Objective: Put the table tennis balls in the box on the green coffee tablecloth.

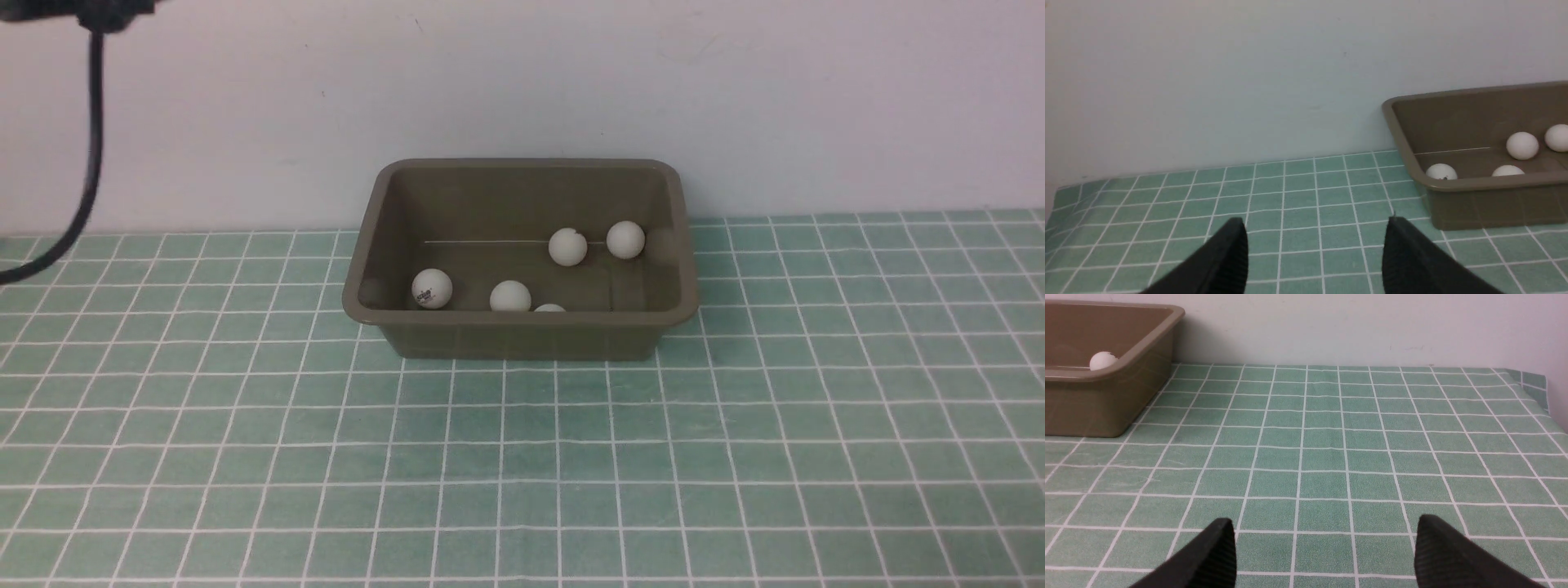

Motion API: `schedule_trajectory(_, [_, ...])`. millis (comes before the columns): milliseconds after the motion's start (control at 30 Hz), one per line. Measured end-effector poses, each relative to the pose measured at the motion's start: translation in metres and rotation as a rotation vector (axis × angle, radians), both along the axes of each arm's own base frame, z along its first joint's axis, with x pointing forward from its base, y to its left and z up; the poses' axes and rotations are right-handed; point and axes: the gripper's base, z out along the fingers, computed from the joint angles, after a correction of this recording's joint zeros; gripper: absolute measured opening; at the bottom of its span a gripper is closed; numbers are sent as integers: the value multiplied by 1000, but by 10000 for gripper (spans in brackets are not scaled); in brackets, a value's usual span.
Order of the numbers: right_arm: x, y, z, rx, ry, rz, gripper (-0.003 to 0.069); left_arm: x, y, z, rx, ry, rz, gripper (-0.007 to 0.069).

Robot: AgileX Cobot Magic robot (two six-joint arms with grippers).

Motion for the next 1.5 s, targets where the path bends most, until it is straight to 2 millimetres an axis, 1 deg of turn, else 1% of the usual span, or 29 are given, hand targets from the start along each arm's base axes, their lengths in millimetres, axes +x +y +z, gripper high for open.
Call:
schedule_trajectory(67, [0, 0, 0, 0, 1, 0, 531, -9, 2, -21, -30, -43, 30, 405])
schedule_trajectory(133, [0, 0, 0, 0, 1, 0, 531, -16, 1, -35, -39, -61, 25, 405])
schedule_trajectory(233, [0, 0, 0, 0, 1, 0, 531, -20, 0, -45, -37, -72, 10, 405])
schedule_trajectory(567, [0, 0, 0, 0, 0, 0, 531, -21, -2, -47, -7, -68, -15, 405])
schedule_trajectory(667, [0, 0, 0, -1, 0, 0, 531, -21, -2, -47, 39, -63, -17, 405])
schedule_trajectory(767, [0, 0, 0, -1, 0, 0, 531, -22, -2, -51, 109, -23, -30, 405])
schedule_trajectory(900, [0, 0, 0, -1, 0, 0, 531, -22, -1, -57, 59, 39, -13, 405])
schedule_trajectory(1033, [0, 0, 0, -1, 0, 0, 531, -23, 1, -62, 45, 100, 7, 405])
schedule_trajectory(1233, [0, 0, 0, -1, 0, 0, 531, -28, 1, -69, 57, 162, 7, 405])
schedule_trajectory(1400, [0, 0, 0, -2, 0, 0, 531, -34, 0, -78, 60, 231, -3, 405])
schedule_trajectory(1500, [0, 0, 0, -2, 0, 0, 531, -34, 0, -79, 61, 231, -3, 405])
